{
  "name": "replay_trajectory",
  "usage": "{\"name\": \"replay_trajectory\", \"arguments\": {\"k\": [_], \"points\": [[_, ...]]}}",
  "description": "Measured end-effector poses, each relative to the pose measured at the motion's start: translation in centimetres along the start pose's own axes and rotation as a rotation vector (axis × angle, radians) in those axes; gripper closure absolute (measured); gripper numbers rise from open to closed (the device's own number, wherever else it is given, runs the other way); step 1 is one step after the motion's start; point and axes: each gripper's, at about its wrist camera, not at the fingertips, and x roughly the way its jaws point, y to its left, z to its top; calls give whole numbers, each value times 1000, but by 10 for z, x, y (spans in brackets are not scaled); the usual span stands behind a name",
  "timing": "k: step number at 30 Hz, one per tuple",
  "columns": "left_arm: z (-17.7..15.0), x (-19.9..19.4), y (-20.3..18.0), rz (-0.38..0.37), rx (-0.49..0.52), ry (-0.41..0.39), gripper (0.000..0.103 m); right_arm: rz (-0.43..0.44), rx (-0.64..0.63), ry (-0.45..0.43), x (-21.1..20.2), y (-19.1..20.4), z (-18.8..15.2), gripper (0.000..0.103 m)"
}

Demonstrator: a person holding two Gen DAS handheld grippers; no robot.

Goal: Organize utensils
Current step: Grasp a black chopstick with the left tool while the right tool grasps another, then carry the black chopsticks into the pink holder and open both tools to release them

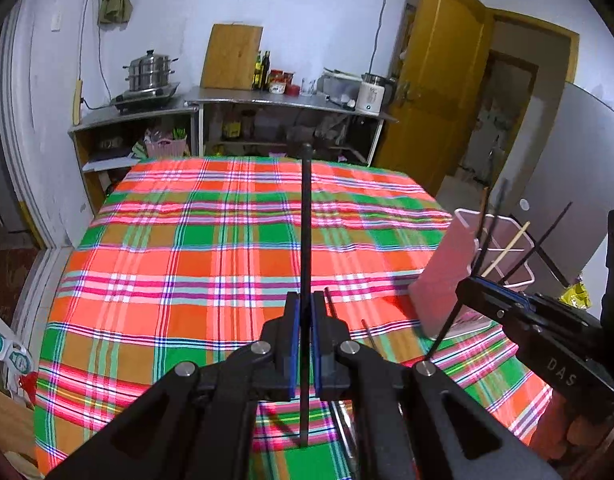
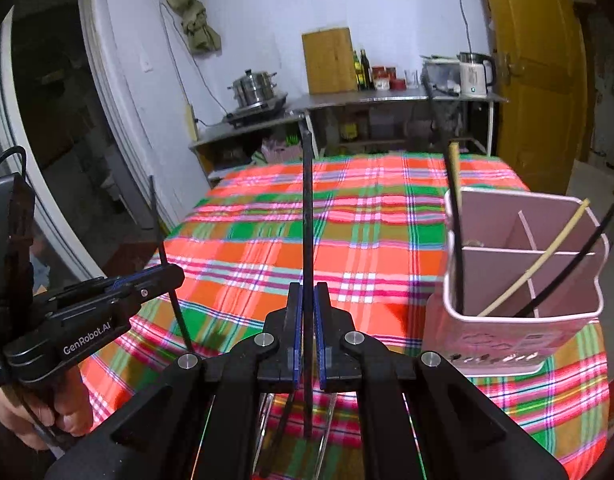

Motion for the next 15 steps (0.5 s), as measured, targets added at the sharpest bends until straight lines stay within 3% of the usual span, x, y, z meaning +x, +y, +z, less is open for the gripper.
{"name": "replay_trajectory", "arguments": {"k": [15], "points": [[11, -23, -34, -69, 33, -14, 97, 10, 38, -77, -47, -16, -1, 98]]}}
